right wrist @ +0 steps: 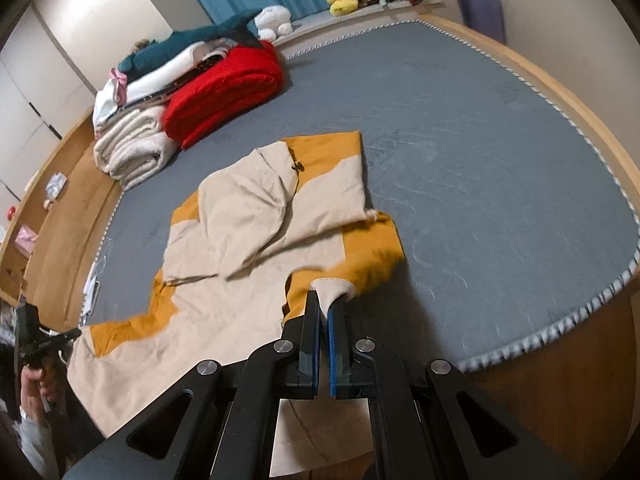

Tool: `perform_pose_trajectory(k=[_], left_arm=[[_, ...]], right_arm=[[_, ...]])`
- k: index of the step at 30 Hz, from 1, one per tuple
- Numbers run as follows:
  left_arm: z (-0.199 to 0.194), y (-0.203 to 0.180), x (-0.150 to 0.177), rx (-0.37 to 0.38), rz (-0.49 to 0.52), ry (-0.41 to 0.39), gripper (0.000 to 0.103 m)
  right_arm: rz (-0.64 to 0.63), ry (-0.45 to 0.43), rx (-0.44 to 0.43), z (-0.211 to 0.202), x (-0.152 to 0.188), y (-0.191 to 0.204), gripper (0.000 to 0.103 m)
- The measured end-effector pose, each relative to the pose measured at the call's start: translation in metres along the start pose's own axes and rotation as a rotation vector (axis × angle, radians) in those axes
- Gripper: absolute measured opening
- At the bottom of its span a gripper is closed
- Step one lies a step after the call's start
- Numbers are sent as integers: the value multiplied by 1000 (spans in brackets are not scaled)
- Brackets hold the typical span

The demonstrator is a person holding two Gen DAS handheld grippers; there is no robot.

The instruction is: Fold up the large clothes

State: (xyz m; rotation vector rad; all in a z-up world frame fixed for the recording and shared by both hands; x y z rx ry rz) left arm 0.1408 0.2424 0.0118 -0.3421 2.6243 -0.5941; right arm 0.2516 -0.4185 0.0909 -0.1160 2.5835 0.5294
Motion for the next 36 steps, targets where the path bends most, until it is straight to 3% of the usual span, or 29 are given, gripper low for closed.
perform_pose_trajectory(k=[5,10,13,18,20,23,26,29,33,36], left_arm=[[76,31,-57,-68,-54,27,0],[139,63,-86,-108,-150,70,0],[149,69,-97,-139,-146,76,1],[155,77,-106,-96,-198,80,1],[145,80,-109,-74,-224,42,4],[124,86,-109,-46,-268,-35,11],[112,88,-105,-105,-245,-75,26],[112,90,-97,-137,-224,-55,28],[123,90,-88,-158,-191,0,30],[132,87,-88,-153,-178,24,37]], right_arm=[[-3,17,41,77,-61,-6,3],[-12,36,83,151,-97,-6,3],[-14,86,119,190,-109,-10,3],[29,145,155,229,-121,-24,4],[47,155,175,239,-125,-30,5],[102,135,136,238,-127,-36,14],[130,53,126,218,-128,-39,20],[150,-7,125,201,-121,-48,36],[143,39,133,203,-108,-58,39],[81,122,142,218,-94,-57,41]])
Point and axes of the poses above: each gripper's, at about its wrist camera, not at the fingertips, and z roughly the way its jaws point, y to its left, x to its underside, the point moved 2 cm from there along z, roughly the way its jaws point
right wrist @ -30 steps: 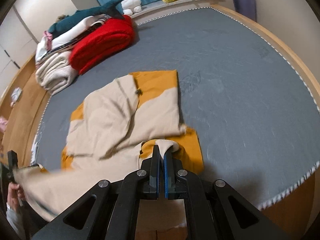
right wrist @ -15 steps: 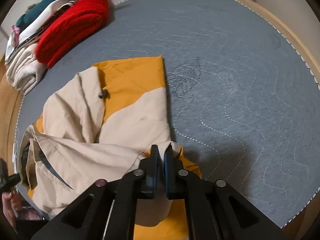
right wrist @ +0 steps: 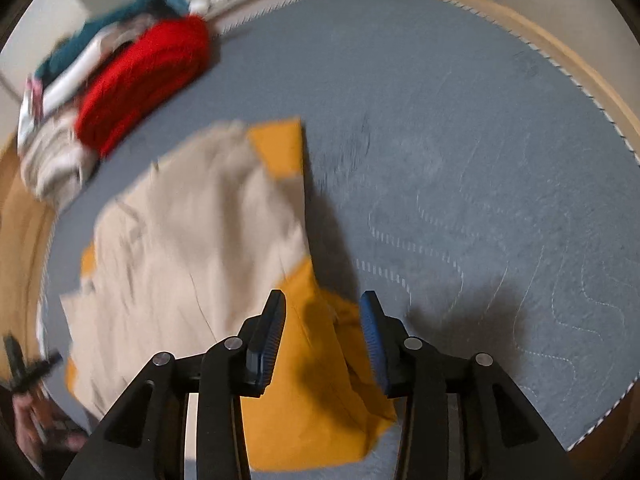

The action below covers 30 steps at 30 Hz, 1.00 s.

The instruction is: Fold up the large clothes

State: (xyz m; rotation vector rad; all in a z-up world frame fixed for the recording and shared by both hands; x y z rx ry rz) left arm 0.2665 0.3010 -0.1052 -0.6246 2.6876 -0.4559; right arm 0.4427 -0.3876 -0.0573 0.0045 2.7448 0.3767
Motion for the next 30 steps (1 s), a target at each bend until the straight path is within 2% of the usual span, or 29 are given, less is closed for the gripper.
perform_pose_trajectory(k=[3,11,12,13,14,15,16,17,21,26,30], left_arm=[[9,-3,-3,18,-17,19,40],[39,-5,-6,-25,-48,113,42],[41,-5,-5,-24,-48,121,42],[43,-6,-5,-19,-43,128,41],[44,-9,-5,-12,-33,131,39],[44,-11,-5,-8,-25,129,36],[43,-15,-5,-4,-7,124,25],[41,-19,-6,-1,10,114,7],[19,-31,-13,24,45,21,2],[-29,-40,-31,77,38,-201,2],[-38,-59,-41,19,108,-306,2]], right_arm=[[-54,73,10,20,8,6,41],[-142,124,29,47,12,24,40],[-157,117,38,47,12,26,35],[-165,113,39,48,12,30,21],[-171,111,30,49,12,32,17],[-175,105,25,48,12,34,13],[-183,94,28,46,11,36,9],[-196,80,27,43,10,40,7],[-232,-9,25,21,7,51,4],[-224,-202,-6,-24,-3,58,4],[-228,-329,16,-40,-14,69,4]])
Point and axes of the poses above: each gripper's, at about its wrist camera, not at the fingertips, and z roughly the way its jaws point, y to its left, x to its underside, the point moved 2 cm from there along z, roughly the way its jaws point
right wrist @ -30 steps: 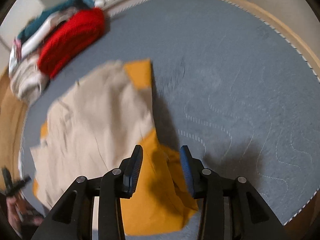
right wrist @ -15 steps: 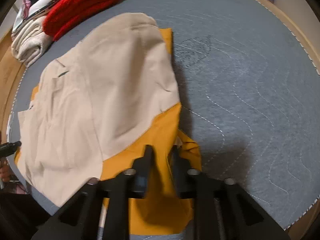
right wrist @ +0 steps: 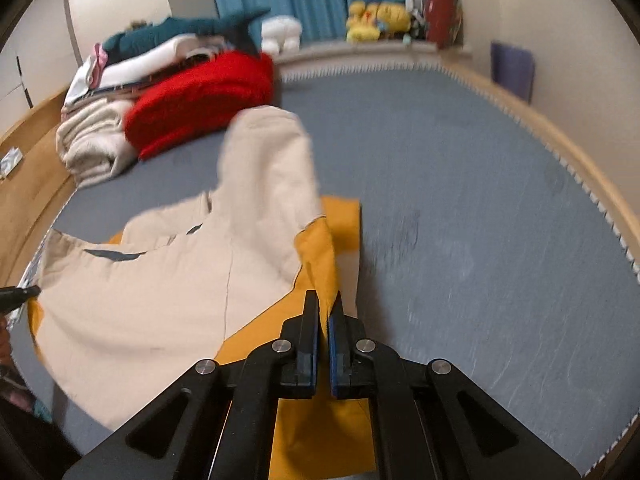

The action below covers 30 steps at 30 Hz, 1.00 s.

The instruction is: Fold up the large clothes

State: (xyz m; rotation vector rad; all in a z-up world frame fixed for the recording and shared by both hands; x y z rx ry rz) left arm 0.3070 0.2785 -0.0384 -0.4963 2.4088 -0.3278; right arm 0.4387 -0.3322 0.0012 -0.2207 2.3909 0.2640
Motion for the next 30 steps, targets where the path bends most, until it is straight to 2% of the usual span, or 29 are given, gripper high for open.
perform_pose_trajectory(k=[8,11,13,15,17,19,20,22,25,26,28,30], left_arm=[[32,-6,-32,-49,-16,-96,2],[58,0,-38,-75,-48,-65,2],[84,9,-40,-67,-100,4,4],[114,21,-36,-41,-163,101,4],[144,33,-28,-15,-209,198,19],[154,33,-24,-14,-187,206,19],[157,32,-26,-30,-160,202,16],[151,26,-36,-49,-120,133,6],[126,14,-57,-44,-105,-19,4],[123,11,-61,-43,-105,-43,4],[130,8,-61,-88,-79,-31,4],[153,6,-51,-162,-46,73,11]], right_arm=[[47,-82,118,27,-31,13,4],[83,-91,155,47,-41,12,4],[88,-68,170,64,-45,14,4],[88,9,200,95,-44,10,5],[111,167,197,137,-31,1,5],[157,298,170,174,-15,-11,9],[157,312,172,182,-13,-12,9],[138,285,190,184,-19,-10,8],[167,161,202,164,-39,-10,3],[202,100,195,153,-49,-13,3],[234,29,194,141,-61,-15,3],[190,60,219,151,-59,-10,3]])
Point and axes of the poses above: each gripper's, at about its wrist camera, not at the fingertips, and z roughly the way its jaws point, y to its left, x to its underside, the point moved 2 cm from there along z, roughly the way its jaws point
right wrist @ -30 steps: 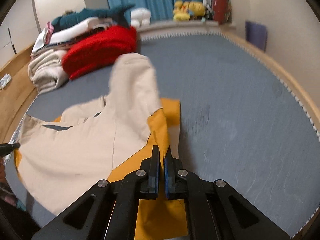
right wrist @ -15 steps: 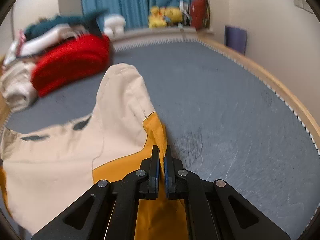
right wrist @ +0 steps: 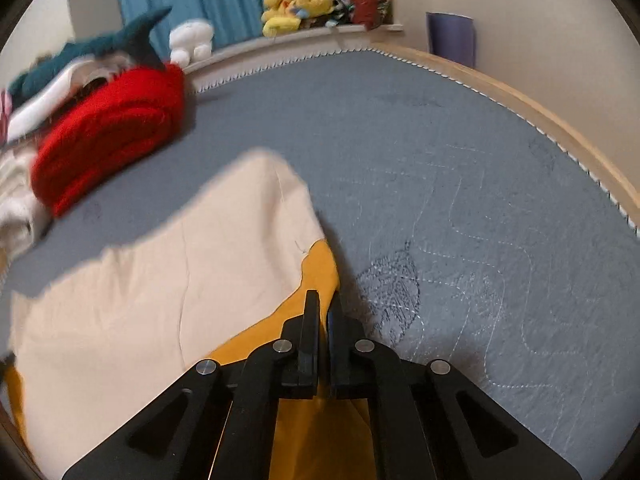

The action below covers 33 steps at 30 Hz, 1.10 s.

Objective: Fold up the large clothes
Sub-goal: 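Lower the folded hem onto the jacket and open both tools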

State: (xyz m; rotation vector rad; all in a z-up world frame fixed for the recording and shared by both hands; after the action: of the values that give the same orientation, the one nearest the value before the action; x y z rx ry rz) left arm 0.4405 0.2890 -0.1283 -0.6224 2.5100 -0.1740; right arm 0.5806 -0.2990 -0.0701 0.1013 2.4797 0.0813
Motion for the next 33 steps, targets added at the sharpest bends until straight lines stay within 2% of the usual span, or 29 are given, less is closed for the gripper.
perform_pose_trajectory(k=[1,3,5,7,9,11,13,14,15,16,17,18,19,21,23,26,29,31,33], left_arm=[[10,0,5,-16,5,59,13],[7,1,8,-61,26,64,20],[-14,-8,4,-137,88,-7,22],[-38,-21,3,-153,142,-87,25],[-57,-35,9,-83,195,-130,26],[-62,-54,20,72,256,-90,26],[-54,-77,40,249,341,27,26],[-49,-85,48,282,382,77,27],[-40,-94,64,279,465,136,28],[-32,-100,77,227,555,163,29],[-25,-102,88,176,623,181,29],[-17,-101,98,128,678,199,29],[-11,-96,104,94,696,213,30],[-11,-85,99,85,644,220,32],[-17,-71,92,60,573,225,32],[-24,-57,93,3,571,243,32],[-31,-46,100,-11,572,254,32],[-35,-37,101,-25,558,250,32],[-41,-26,103,-53,548,246,32]], right_arm=[[-33,27,22,8,4,3,3],[-78,111,52,28,16,7,5],[-88,136,81,33,18,7,12],[-84,74,141,17,9,4,24],[-68,-16,195,-4,2,1,25],[-49,-84,192,-23,-1,-3,25],[-37,-100,51,-36,0,0,25],[-62,-79,-26,-37,2,5,25],[-92,-53,-85,-36,6,8,25],[-133,-3,-161,-33,12,13,25],[-194,93,-242,-26,26,21,25],[-241,145,-241,-19,34,21,25],[-331,206,-169,-10,50,24,25],[-418,289,-103,3,71,17,25],[-419,303,-86,2,77,4,25],[-366,308,-75,-5,71,-12,25],[-369,337,-89,-10,75,-25,25],[-414,374,-20,-5,86,-36,25],[-395,406,-3,-5,87,-54,25]])
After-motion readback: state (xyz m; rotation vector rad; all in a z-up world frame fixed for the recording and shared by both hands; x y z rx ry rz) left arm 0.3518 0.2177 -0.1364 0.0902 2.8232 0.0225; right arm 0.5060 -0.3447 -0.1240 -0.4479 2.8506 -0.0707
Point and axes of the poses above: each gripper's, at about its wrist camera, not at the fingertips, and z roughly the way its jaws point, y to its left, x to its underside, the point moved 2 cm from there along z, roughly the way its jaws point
